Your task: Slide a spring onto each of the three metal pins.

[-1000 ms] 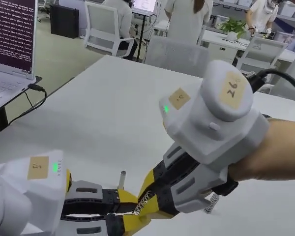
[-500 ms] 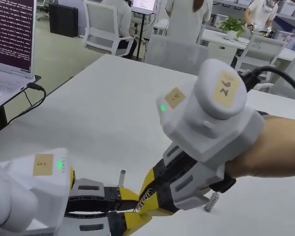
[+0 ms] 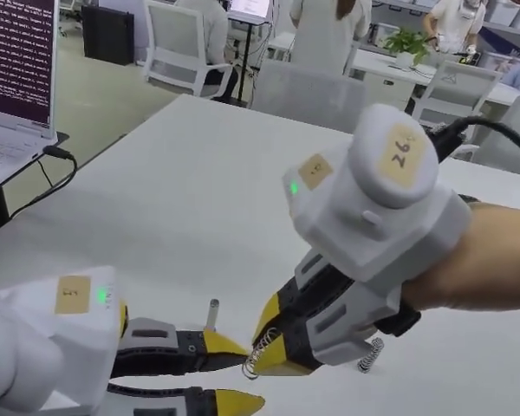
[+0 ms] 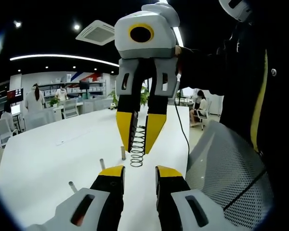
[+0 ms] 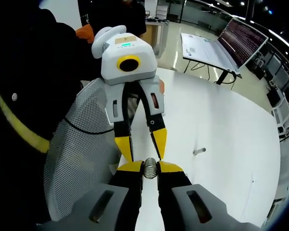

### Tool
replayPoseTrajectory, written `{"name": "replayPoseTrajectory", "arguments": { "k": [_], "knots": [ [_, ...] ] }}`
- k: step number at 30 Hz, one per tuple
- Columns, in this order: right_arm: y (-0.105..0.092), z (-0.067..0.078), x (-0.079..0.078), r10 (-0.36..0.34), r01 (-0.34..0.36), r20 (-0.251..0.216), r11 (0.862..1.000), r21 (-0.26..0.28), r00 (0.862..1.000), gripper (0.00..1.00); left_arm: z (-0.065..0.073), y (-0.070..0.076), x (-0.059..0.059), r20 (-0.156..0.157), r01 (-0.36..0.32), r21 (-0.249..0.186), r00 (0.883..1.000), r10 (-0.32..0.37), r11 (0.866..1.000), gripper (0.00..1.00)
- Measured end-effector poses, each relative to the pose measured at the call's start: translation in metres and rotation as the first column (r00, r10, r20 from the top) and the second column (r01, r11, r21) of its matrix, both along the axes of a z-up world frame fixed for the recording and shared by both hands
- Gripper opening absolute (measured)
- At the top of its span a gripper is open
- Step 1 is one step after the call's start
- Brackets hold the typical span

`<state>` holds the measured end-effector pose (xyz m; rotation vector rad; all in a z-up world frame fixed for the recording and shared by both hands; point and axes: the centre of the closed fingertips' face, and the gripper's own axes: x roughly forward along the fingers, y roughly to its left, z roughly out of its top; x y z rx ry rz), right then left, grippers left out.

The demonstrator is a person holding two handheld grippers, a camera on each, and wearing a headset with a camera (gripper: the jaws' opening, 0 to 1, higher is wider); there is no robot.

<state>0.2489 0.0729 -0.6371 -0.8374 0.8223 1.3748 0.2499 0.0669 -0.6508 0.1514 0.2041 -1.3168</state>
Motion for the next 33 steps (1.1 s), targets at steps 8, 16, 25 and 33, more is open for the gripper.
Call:
{"name": "replayPoseTrajectory", "arguments": {
  "k": [8, 16, 25, 33],
  "knots": [
    [-0.027, 0.001, 0.008, -0.074, 0.074, -0.002, 0.997, -0.005, 0.997, 0.08, -0.006, 0.016, 0.005, -0.030, -0.057, -0.005, 0.998, 0.057, 0.998, 0.35],
    [-0.050, 0.003, 0.017, -0.132, 0.132, 0.010, 0.991, -0.024, 0.991, 0.08, 0.000, 0.024, 0.009, -0.022, -0.102, -0.019, 0.995, 0.101, 0.995, 0.45],
    [-0.062, 0.008, 0.033, -0.183, 0.184, 0.030, 0.983, -0.021, 0.983, 0.08, -0.001, 0.031, 0.010, -0.032, -0.136, -0.026, 0.990, 0.136, 0.990, 0.57],
    [-0.052, 0.007, 0.050, -0.181, 0.182, 0.032, 0.983, -0.030, 0.983, 0.08, -0.004, 0.035, 0.010, -0.023, -0.156, -0.024, 0.988, 0.155, 0.987, 0.61]
  ]
}}
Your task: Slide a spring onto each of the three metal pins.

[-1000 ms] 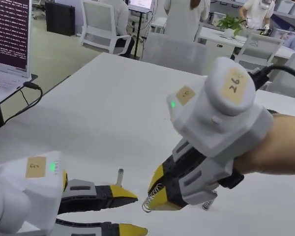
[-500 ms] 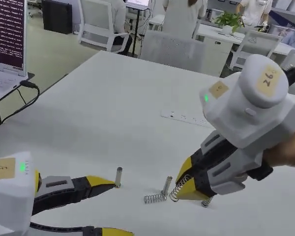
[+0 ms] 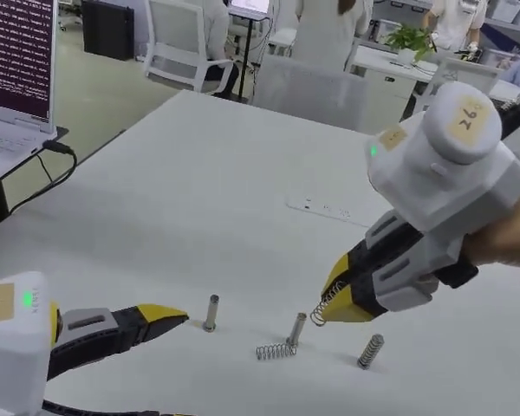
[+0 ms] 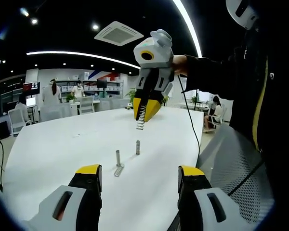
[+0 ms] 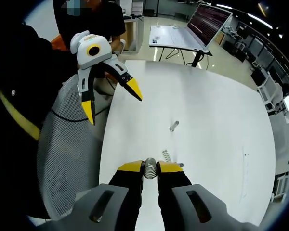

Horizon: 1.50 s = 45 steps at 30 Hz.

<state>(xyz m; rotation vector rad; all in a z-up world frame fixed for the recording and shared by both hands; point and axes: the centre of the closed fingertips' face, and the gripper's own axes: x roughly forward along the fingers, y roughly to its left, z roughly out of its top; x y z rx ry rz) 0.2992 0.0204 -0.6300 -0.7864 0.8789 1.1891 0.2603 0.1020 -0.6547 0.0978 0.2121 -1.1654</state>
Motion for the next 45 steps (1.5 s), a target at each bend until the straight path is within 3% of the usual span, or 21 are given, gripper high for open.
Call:
{"name": "replayPoseTrajectory", "arguments": {
  "k": [6, 18, 26, 32, 35, 45],
  "knots": [
    [0.015, 0.001, 0.018, -0.001, 0.000, 0.017, 1.000, 0.011, 1.000, 0.08, -0.002, 0.008, 0.004, 0.027, -0.025, 0.021, 0.999, 0.024, 0.999, 0.63],
    [0.044, -0.027, 0.049, 0.008, -0.007, 0.021, 0.999, -0.033, 1.000, 0.08, -0.023, 0.026, 0.023, 0.066, -0.094, 0.092, 0.994, 0.088, 0.991, 0.65],
    [0.069, -0.044, 0.067, 0.018, -0.018, 0.010, 0.999, -0.035, 1.000, 0.08, -0.037, 0.028, 0.037, 0.036, -0.103, 0.083, 0.994, 0.101, 0.991, 0.66],
    [0.084, -0.060, 0.079, 0.030, -0.030, 0.001, 0.998, -0.059, 1.000, 0.08, -0.045, 0.030, 0.041, 0.018, -0.111, 0.082, 0.994, 0.110, 0.990, 0.66],
    [0.085, -0.068, 0.085, 0.042, -0.041, 0.006, 0.994, -0.096, 0.999, 0.08, -0.043, 0.030, 0.042, 0.022, -0.114, 0.076, 0.993, 0.112, 0.991, 0.66],
    [0.083, -0.086, 0.089, 0.042, -0.047, -0.037, 0.990, -0.132, 0.998, 0.08, -0.043, 0.029, 0.043, 0.019, -0.107, 0.066, 0.994, 0.106, 0.992, 0.65]
  ]
}}
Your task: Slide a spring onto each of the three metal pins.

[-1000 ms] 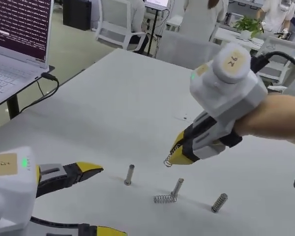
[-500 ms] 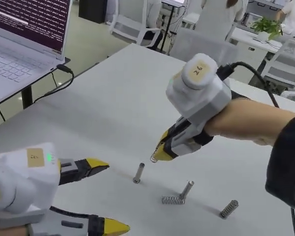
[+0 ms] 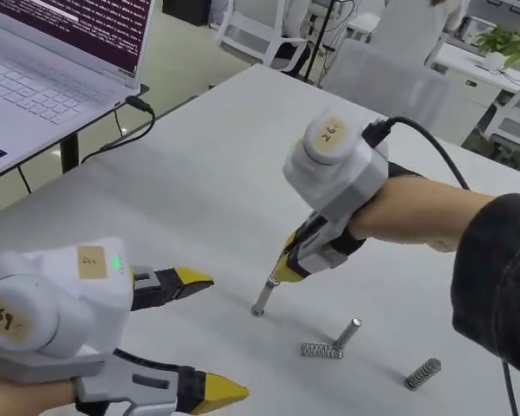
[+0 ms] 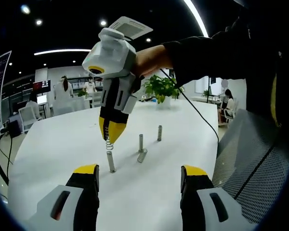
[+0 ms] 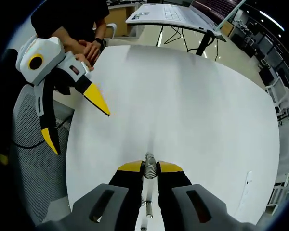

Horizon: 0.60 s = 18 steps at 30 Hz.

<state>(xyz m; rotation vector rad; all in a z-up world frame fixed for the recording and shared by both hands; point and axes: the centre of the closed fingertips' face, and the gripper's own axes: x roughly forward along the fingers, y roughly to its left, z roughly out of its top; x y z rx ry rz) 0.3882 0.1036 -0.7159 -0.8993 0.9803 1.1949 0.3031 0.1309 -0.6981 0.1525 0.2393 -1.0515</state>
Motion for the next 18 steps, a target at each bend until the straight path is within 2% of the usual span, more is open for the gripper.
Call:
{"name": "replayPoseTrajectory", "arguments": {
  "k": [6, 15, 18],
  "knots": [
    [0.004, -0.001, 0.001, 0.002, -0.002, -0.009, 1.000, 0.013, 1.000, 0.08, -0.002, -0.002, 0.000, -0.003, 0.006, 0.002, 1.000, -0.006, 1.000, 0.64],
    [0.003, -0.013, 0.003, 0.004, -0.005, -0.028, 1.000, -0.007, 1.000, 0.08, -0.002, 0.002, 0.002, -0.007, -0.002, 0.004, 1.000, 0.002, 1.000, 0.64],
    [0.001, -0.021, 0.002, 0.010, -0.011, -0.032, 1.000, -0.025, 0.999, 0.08, -0.003, 0.002, 0.002, -0.011, -0.003, 0.005, 1.000, 0.003, 1.000, 0.64]
  ]
}}
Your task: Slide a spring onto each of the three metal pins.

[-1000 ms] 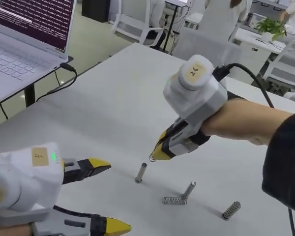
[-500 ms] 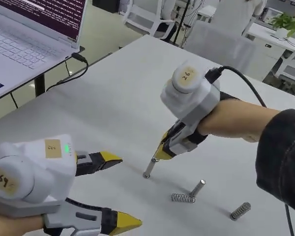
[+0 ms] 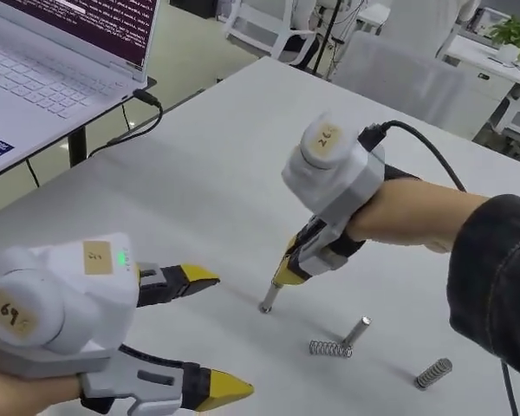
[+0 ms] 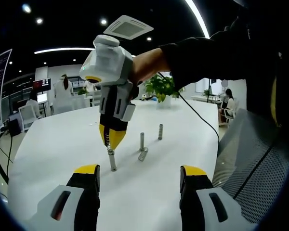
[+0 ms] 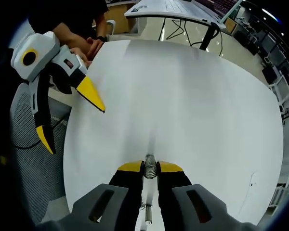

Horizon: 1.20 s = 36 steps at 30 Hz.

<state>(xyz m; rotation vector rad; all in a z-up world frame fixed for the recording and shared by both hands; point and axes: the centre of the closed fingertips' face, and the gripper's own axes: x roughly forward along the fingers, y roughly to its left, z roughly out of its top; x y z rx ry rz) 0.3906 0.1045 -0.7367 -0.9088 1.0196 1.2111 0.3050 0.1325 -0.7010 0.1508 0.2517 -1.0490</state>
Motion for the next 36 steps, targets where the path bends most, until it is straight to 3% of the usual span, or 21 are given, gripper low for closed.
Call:
{"name": "replayPoseTrajectory", "arguments": {
  "k": [18, 28, 32, 36],
  "knots": [
    [0.000, -0.043, 0.003, -0.002, 0.002, -0.007, 0.999, -0.049, 1.000, 0.09, -0.001, -0.002, 0.000, -0.012, -0.003, -0.003, 1.000, 0.003, 1.000, 0.63],
    [0.003, -0.045, 0.003, -0.002, 0.002, -0.003, 0.999, -0.040, 1.000, 0.09, -0.002, 0.001, 0.001, -0.016, -0.010, 0.003, 1.000, 0.010, 1.000, 0.63],
    [0.003, -0.047, 0.001, 0.003, -0.004, -0.012, 0.999, -0.042, 1.000, 0.17, -0.004, 0.000, 0.001, -0.023, -0.010, 0.007, 1.000, 0.010, 1.000, 0.62],
    [0.000, -0.041, 0.003, 0.005, -0.004, 0.009, 0.999, -0.040, 1.000, 0.18, -0.004, 0.001, 0.000, -0.027, -0.013, 0.003, 1.000, 0.013, 1.000, 0.62]
  ]
}}
